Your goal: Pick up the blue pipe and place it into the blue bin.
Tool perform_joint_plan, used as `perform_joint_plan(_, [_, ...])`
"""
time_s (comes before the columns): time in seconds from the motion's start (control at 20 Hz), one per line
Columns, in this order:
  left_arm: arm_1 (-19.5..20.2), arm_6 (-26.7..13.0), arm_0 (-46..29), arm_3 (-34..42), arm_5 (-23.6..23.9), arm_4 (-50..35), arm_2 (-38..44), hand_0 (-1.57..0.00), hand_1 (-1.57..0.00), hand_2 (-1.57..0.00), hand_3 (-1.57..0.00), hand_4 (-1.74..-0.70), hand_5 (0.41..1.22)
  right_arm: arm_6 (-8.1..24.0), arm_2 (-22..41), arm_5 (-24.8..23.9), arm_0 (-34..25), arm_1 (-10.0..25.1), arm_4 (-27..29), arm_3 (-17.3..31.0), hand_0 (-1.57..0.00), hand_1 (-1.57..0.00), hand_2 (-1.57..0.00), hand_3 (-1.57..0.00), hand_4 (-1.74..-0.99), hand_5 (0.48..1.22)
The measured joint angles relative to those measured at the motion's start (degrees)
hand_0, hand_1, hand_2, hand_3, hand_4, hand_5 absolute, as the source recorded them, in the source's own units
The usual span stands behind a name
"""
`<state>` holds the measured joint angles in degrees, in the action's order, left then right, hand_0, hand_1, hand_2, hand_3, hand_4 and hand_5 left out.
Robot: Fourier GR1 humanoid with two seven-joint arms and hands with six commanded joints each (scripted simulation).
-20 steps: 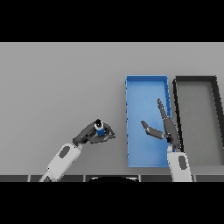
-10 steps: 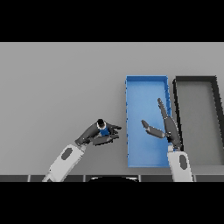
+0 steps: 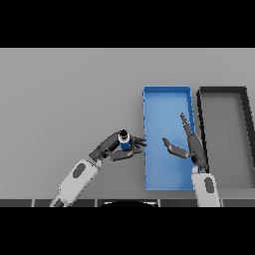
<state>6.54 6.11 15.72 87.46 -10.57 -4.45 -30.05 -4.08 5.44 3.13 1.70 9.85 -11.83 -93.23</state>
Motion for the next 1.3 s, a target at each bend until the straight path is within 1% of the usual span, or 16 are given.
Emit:
perform_joint_plan(0.2, [-0.5, -1.9, 0.1, 0.8, -1.2, 0.4, 0.3, -1.57, -1.57, -1.57, -1.57, -1.47, 1.220, 0.9, -0.1, 0.2, -0.5, 0.6, 0.0, -0.8, 0.00, 0.00, 0.00, 0.00, -1.121, 0.578])
perform_joint_plan(0.3, [-1.3, -2.0, -0.3, 0.5, -1.5, 1.3, -0.1, -1.57, -1.57, -1.57, -1.57, -1.47, 1.220, 1.7, 0.0, 0.6, -1.0, 1.3, -0.1, -1.7, 0.00, 0.00, 0.00, 0.00, -1.133, 0.578])
perform_joint_plan(0.4, [-1.6, -1.7, -0.9, 1.0, -1.7, 1.6, 0.1, -1.57, -1.57, -1.57, -1.57, -1.47, 1.220, 3.2, 0.4, 0.9, -1.4, 1.4, -0.5, -2.3, 0.00, 0.00, 0.00, 0.00, -1.185, 0.578])
perform_joint_plan(0.5, [-1.2, -1.3, -0.9, 1.2, -2.2, 1.8, 0.9, -1.57, -1.57, -1.57, -1.57, -1.47, 1.221, 2.8, -0.2, 1.7, -1.1, 2.6, 0.4, -3.4, 0.00, -0.01, 0.00, 0.00, -1.194, 0.572])
perform_joint_plan(0.55, [-1.2, -1.1, -0.9, 0.7, -2.8, 1.9, 1.2, -1.57, -1.57, -1.57, -1.57, -1.47, 1.221, 3.1, -0.3, 1.6, -1.4, 1.9, 1.0, -2.8, 0.00, -0.02, -0.02, 0.00, -1.178, 0.569])
perform_joint_plan(0.6, [-1.6, -0.8, -1.2, 0.9, -2.8, 2.4, 1.0, -1.57, -1.57, -1.57, -1.57, -1.47, 1.221, 1.4, -0.5, 2.5, -1.6, 1.5, 2.7, -3.3, 0.00, -0.02, -0.03, 0.00, -1.166, 0.571])
perform_joint_plan(0.65, [-1.5, -0.8, -1.5, 1.2, -3.0, 2.6, 1.1, -1.57, -1.57, -1.57, -1.57, -1.47, 1.221, -1.5, -1.4, 4.4, -1.9, 2.0, 6.0, -4.9, 0.00, -0.02, -0.03, 0.00, -1.172, 0.579])
perform_joint_plan(0.75, [-1.7, -0.7, -1.2, 0.7, -3.4, 3.2, 1.6, -1.57, -1.57, -1.57, -1.57, -1.47, 1.221, -2.5, -2.0, 7.9, -3.6, 2.9, 11.0, -6.9, 0.00, -0.01, -0.02, 0.00, -1.169, 0.597])
perform_joint_plan(0.8, [-1.6, -1.2, -1.1, 0.8, -3.7, 3.2, 1.9, -1.57, -1.57, -1.57, -1.57, -1.47, 1.221, -1.9, -1.9, 9.3, -4.2, 3.6, 12.7, -8.4, 0.00, -0.01, -0.02, 0.00, -1.163, 0.592])
perform_joint_plan(0.85, [-1.8, -1.6, -0.9, 1.1, -3.7, 3.2, 2.3, -1.57, -1.57, -1.57, -1.57, -1.47, 1.221, 0.0, -1.9, 11.2, -5.4, 5.5, 14.5, -10.5, 0.00, -0.01, -0.01, 0.00, -1.165, 0.589])
perform_joint_plan(0.9, [-1.6, -1.4, -1.4, 1.7, -3.9, 3.6, 2.1, -1.57, -1.57, -1.57, -1.57, -1.47, 1.221, 1.7, -0.8, 12.9, -6.4, 6.5, 15.3, -12.0, 0.00, 0.00, -0.01, 0.00, -1.171, 0.579])
perform_joint_plan(0.95, [-1.9, -1.5, -1.8, 2.2, -4.0, 3.8, 2.0, -1.57, -1.57, -1.57, -1.57, -1.47, 1.221, 4.8, -0.2, 14.8, -7.6, 7.6, 17.4, -13.4, 0.00, 0.00, -0.01, 0.00, -1.177, 0.567])
perform_joint_plan(1.05, [-2.6, -2.4, -1.7, 1.4, -4.0, 4.8, 2.1, -1.57, -1.57, -1.57, -1.57, -1.47, 1.221, 9.3, 0.7, 17.3, -10.0, 10.6, 20.0, -17.1, 0.00, 0.00, 0.00, 0.00, -1.194, 0.543])
perform_joint_plan(1.15, [-2.4, -2.0, -2.2, 2.0, -4.9, 4.6, 2.5, -1.57, -1.57, -1.57, -1.57, -1.47, 1.221, 11.3, 3.1, 19.7, -11.9, 12.1, 20.7, -19.9, 0.00, 0.00, 0.00, 0.00, -1.219, 0.537])
perform_joint_plan(1.2, [-2.4, -2.6, -2.1, 2.2, -5.1, 4.7, 2.7, -1.57, -1.57, -1.57, -1.57, -1.47, 1.221, 12.0, 4.0, 21.0, -12.7, 12.8, 21.7, -20.9, 0.00, 0.00, 0.00, 0.00, -1.230, 0.531])
perform_joint_plan(1.3, [-2.6, -1.4, -2.2, 1.5, -5.5, 5.8, 2.9, -1.57, -1.57, -1.57, -1.57, -1.47, 1.221, 14.6, 5.9, 22.2, -15.1, 12.8, 23.0, -21.7, 0.00, 0.00, 0.00, 0.00, -1.256, 0.523])
